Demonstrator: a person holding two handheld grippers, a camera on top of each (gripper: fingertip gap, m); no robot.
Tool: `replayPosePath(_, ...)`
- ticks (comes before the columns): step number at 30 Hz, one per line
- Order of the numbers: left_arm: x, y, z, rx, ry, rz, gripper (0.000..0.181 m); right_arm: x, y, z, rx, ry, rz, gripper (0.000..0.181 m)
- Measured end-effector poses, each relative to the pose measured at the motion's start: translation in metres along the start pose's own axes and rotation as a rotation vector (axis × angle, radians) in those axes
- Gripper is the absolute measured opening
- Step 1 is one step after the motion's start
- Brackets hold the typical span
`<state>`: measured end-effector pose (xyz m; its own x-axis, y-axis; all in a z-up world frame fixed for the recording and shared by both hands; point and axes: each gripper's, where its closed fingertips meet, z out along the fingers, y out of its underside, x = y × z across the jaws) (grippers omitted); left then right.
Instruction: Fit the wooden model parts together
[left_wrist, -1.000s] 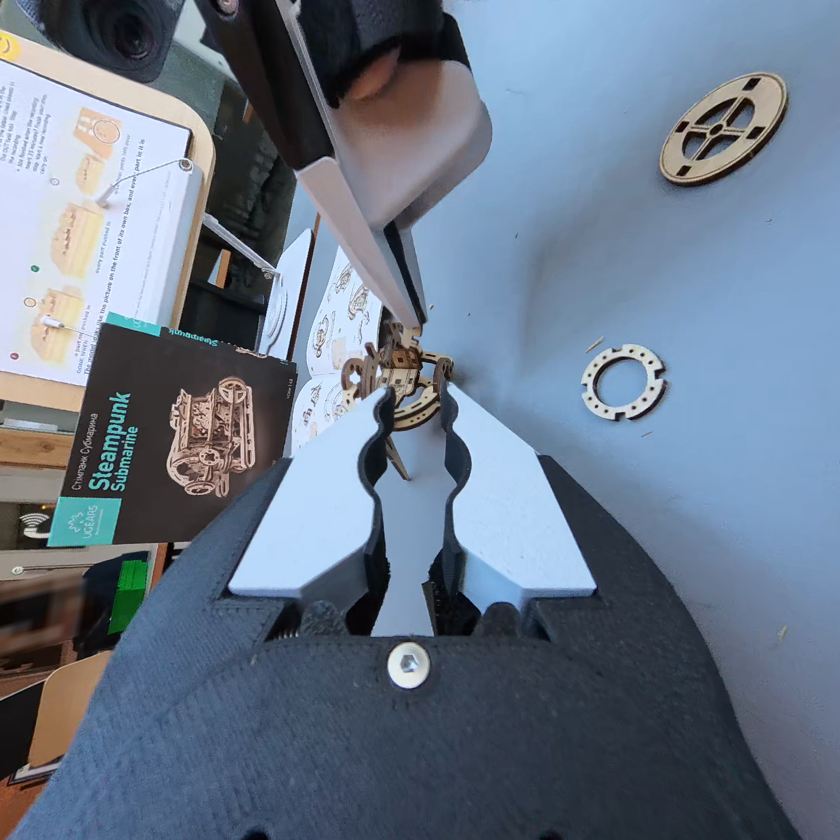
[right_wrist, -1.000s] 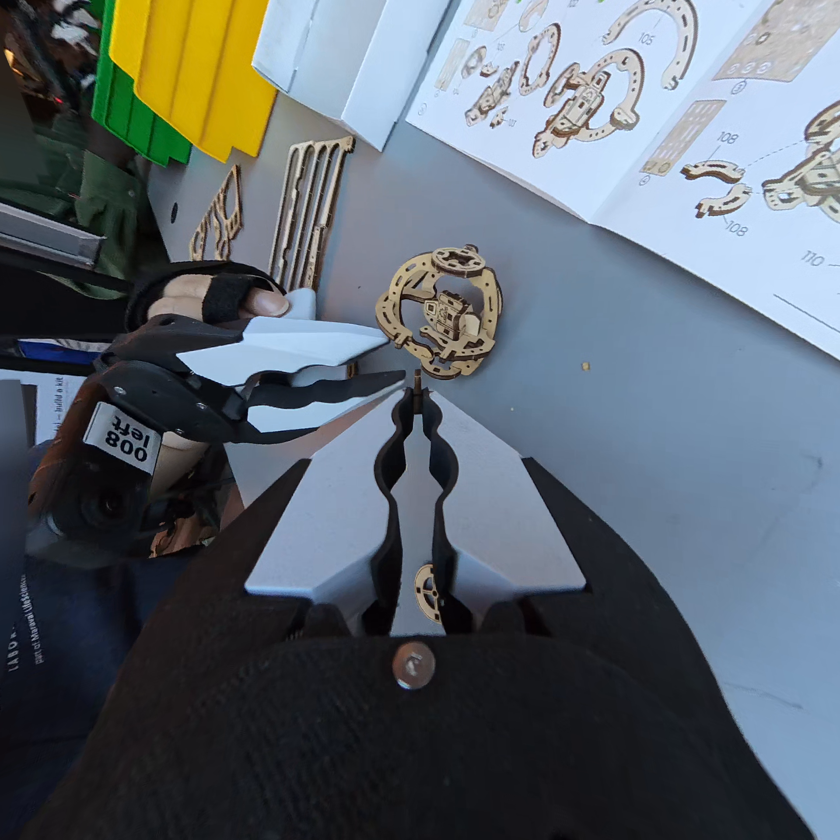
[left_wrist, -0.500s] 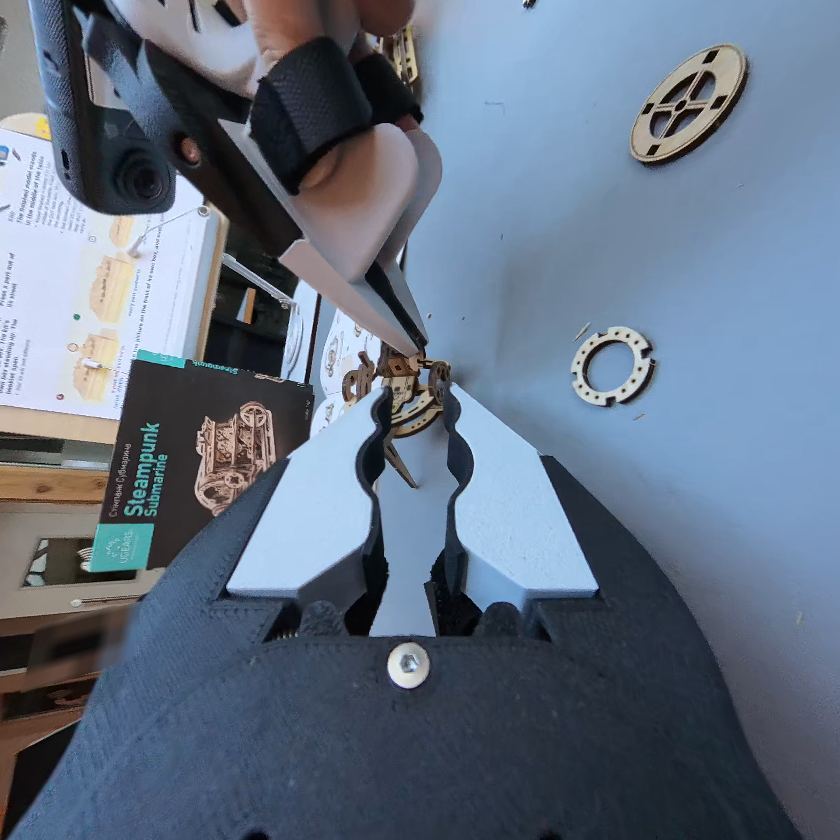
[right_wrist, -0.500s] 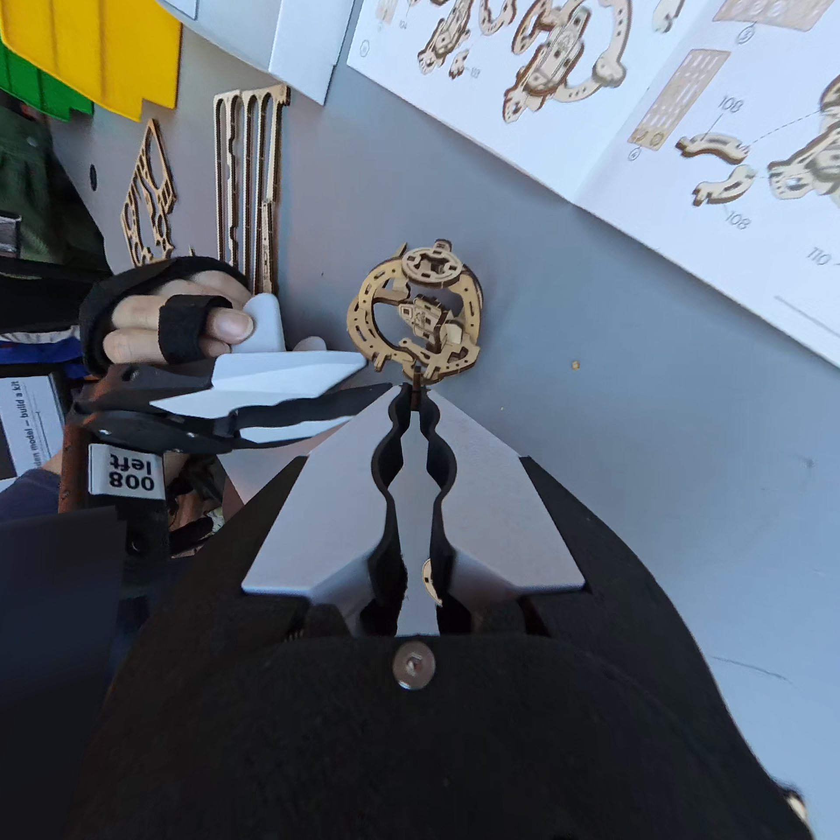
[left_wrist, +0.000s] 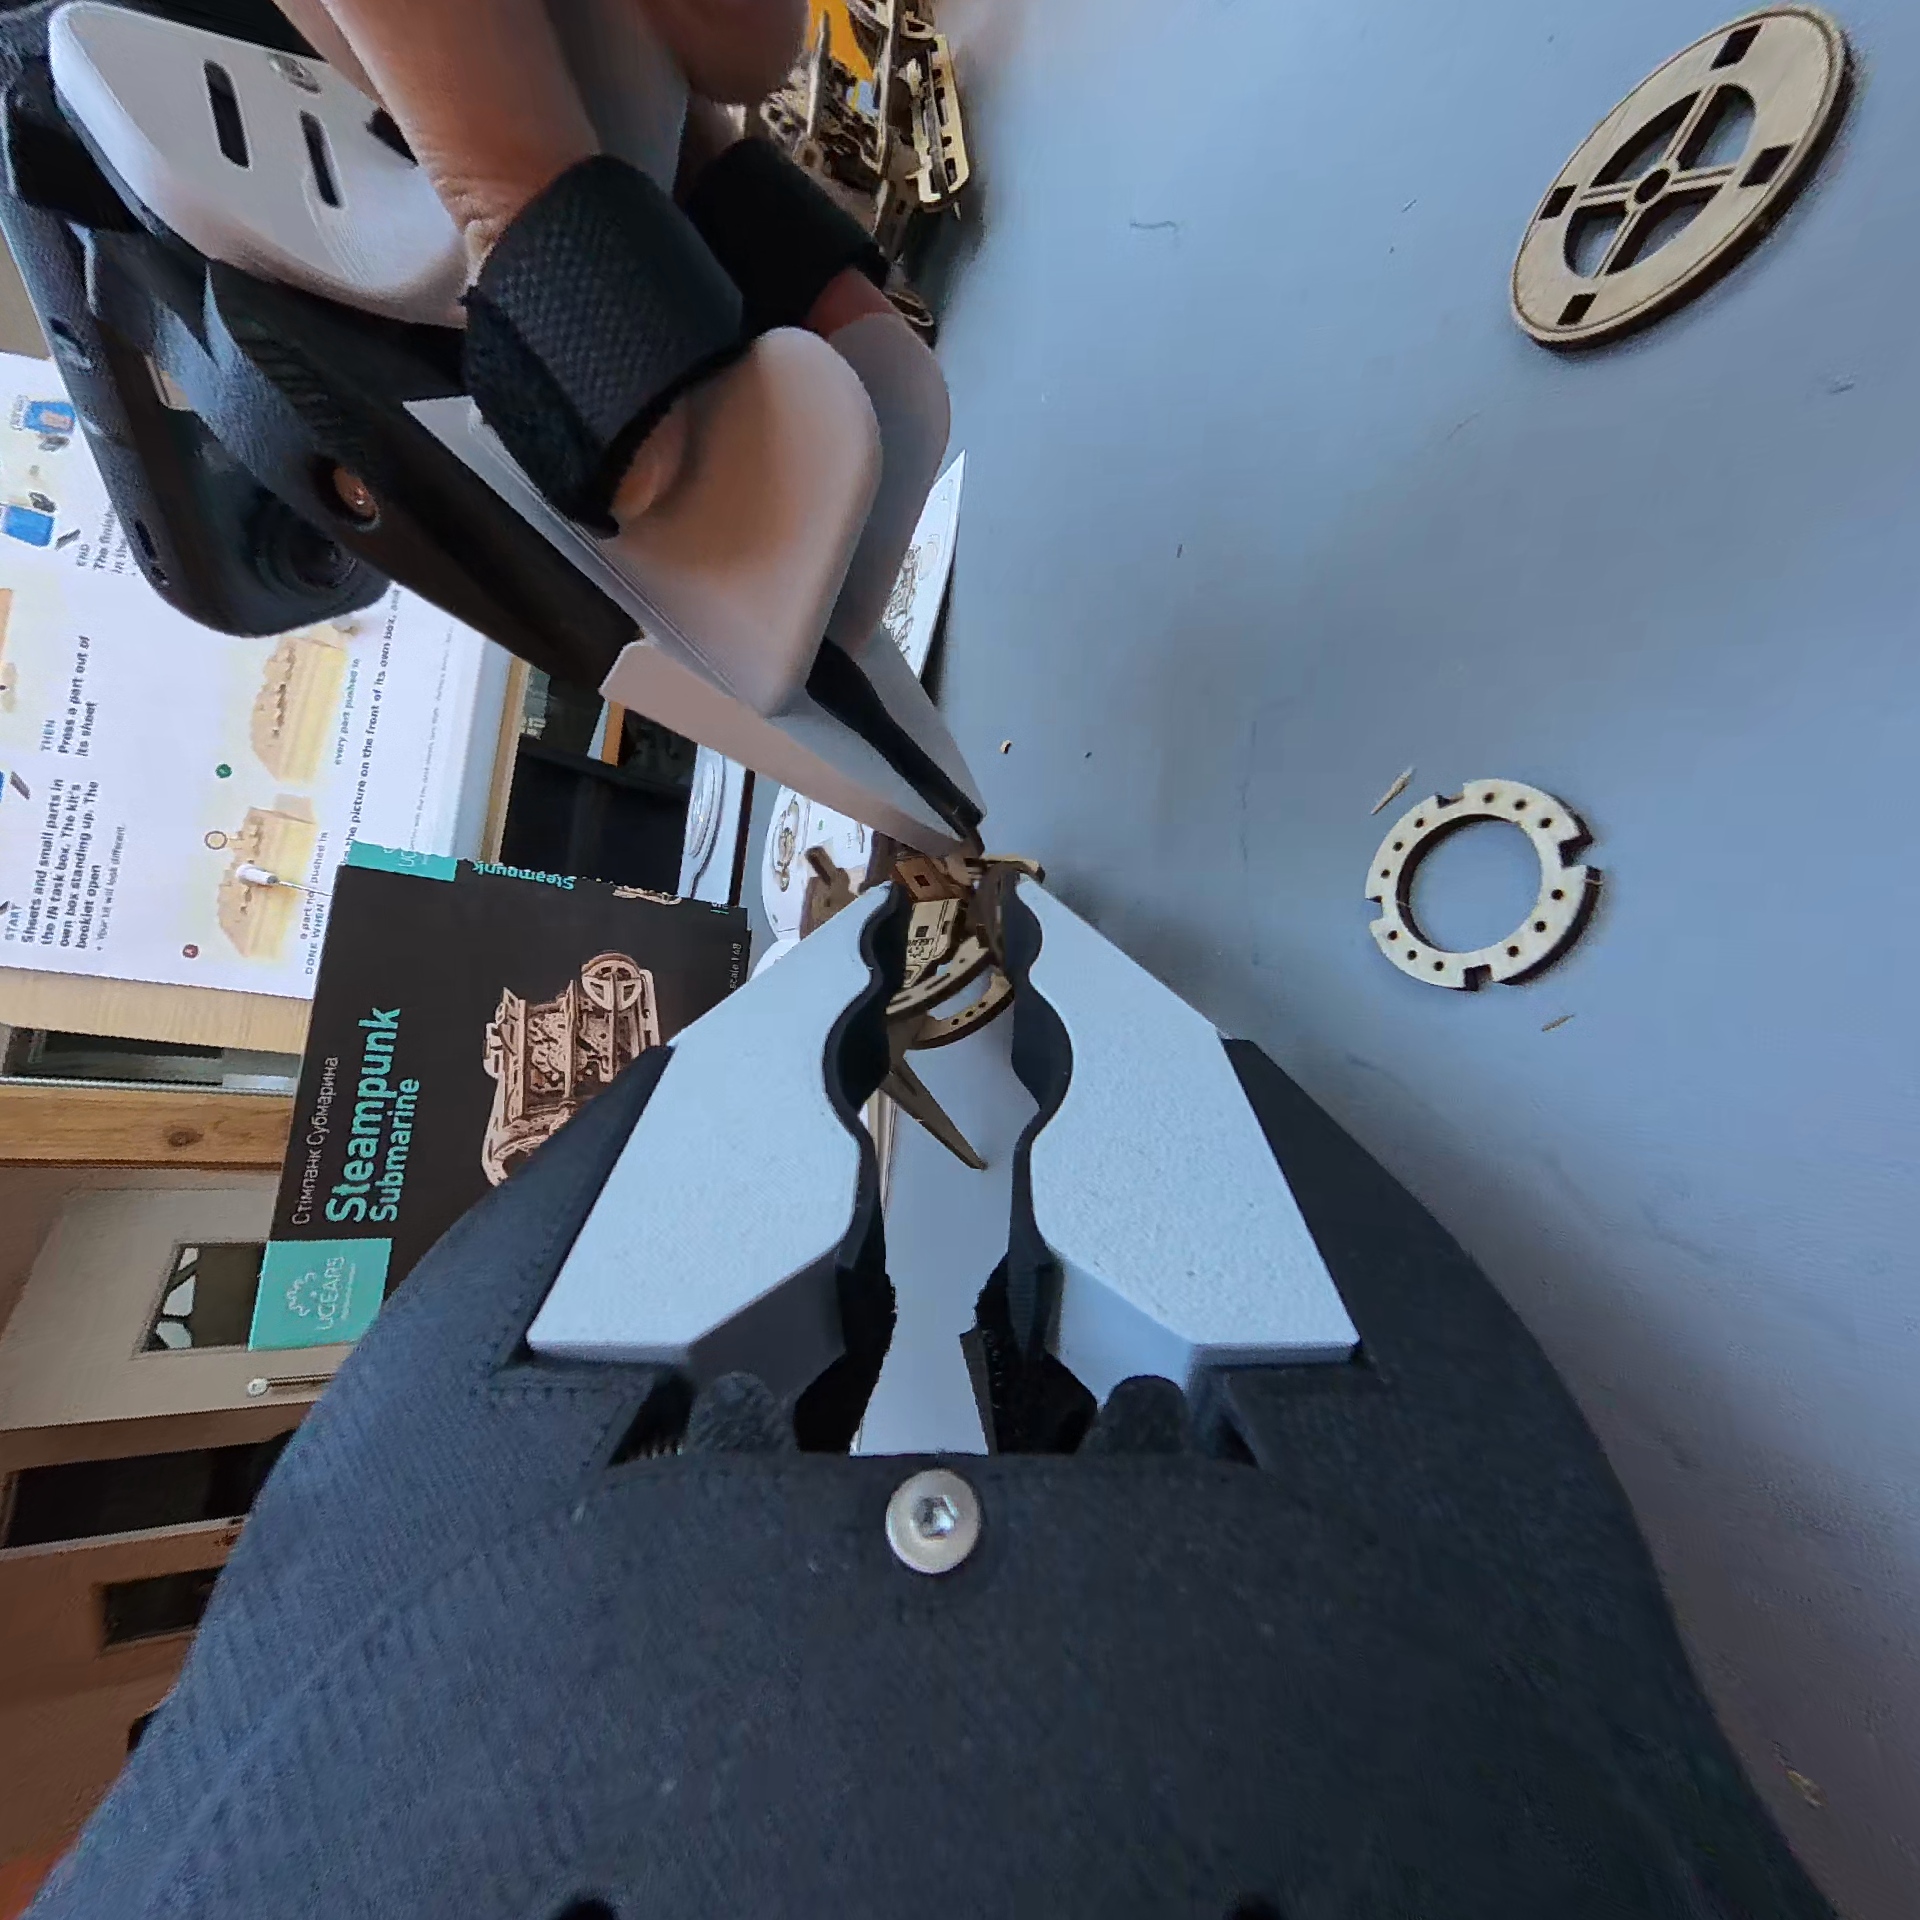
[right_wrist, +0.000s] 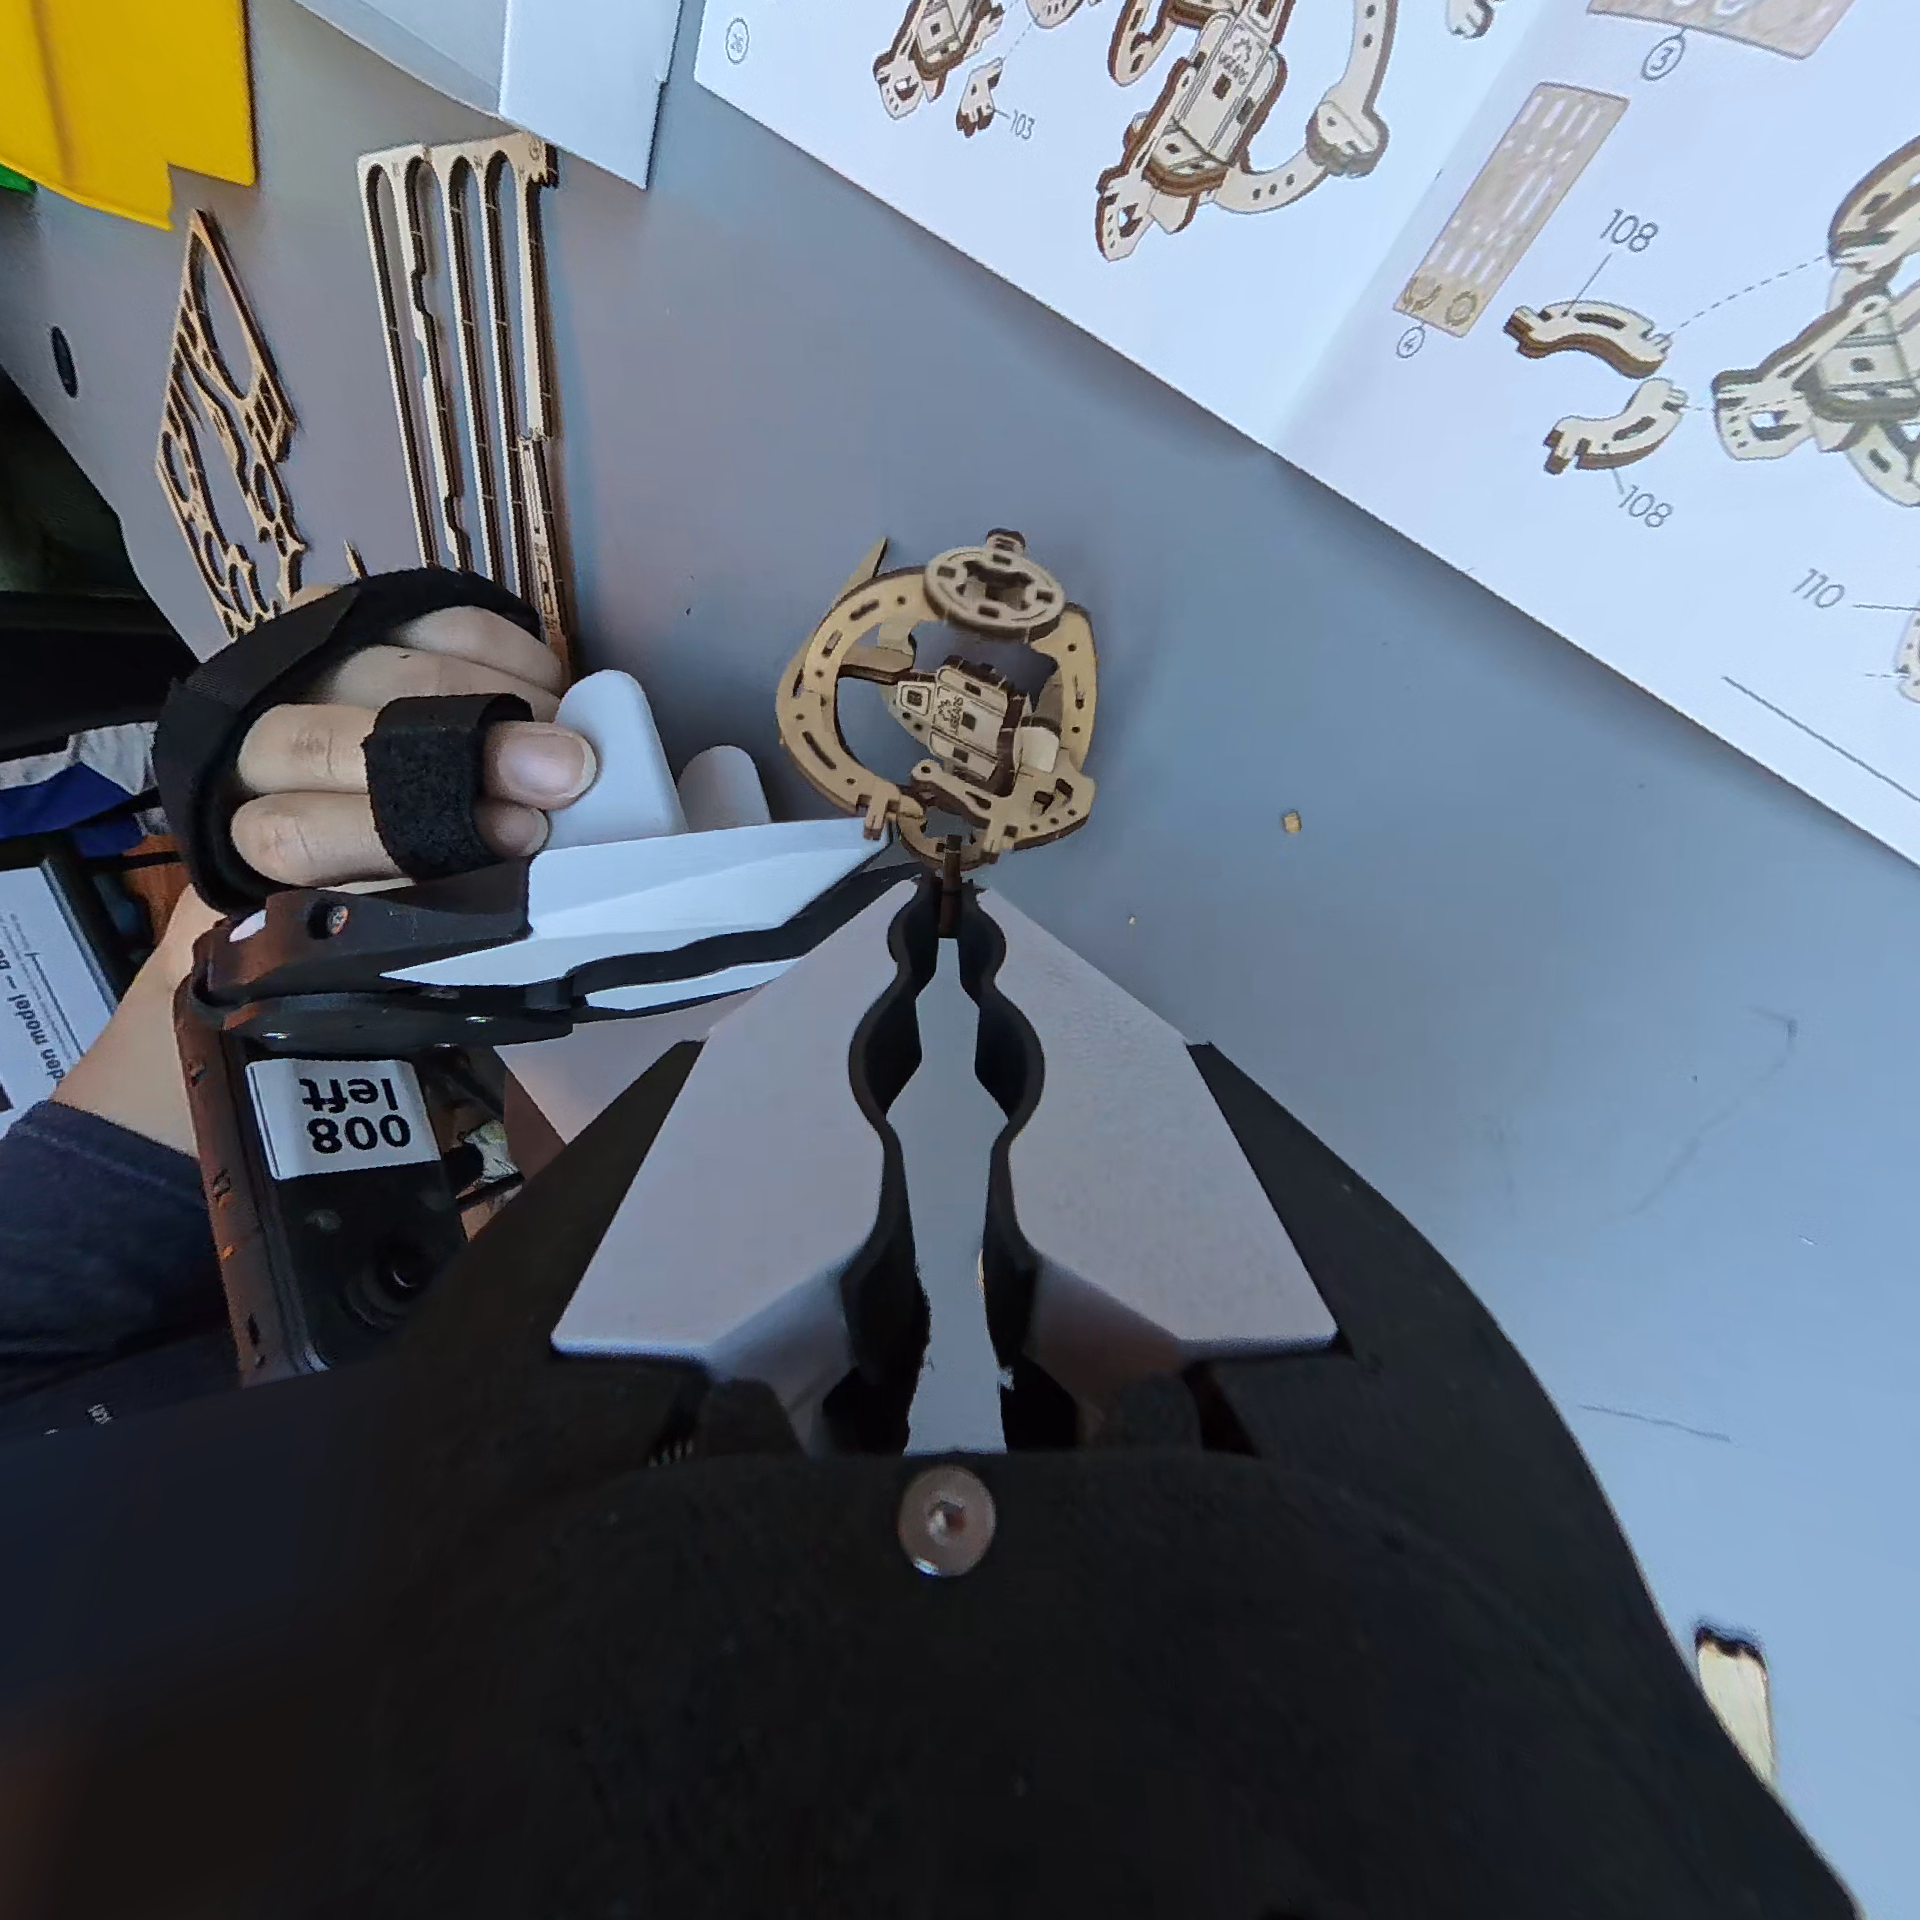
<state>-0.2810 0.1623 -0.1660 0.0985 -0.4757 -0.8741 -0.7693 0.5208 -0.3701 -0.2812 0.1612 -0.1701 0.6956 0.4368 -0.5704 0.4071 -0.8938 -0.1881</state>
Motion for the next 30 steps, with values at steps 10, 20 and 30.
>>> replayPosePath(10, 0.002, 0.001, -0.006, -0.007, 0.011, 0.044, 0.016, 0.0, -0.001, 0.005, 0.01, 0.033, -0.01, 0.002)
replayPosePath(20, 0.006, 0.007, -0.001, -0.051, -0.016, 0.103, 0.014, -0.003, 0.002, 0.008, -0.005, 0.015, -0.032, 0.002)
replayPosePath(30, 0.011, 0.007, 0.003, -0.06, 0.006, 0.095, 0.012, -0.001, 0.004, 0.009, -0.016, 0.02, -0.026, 0.002)
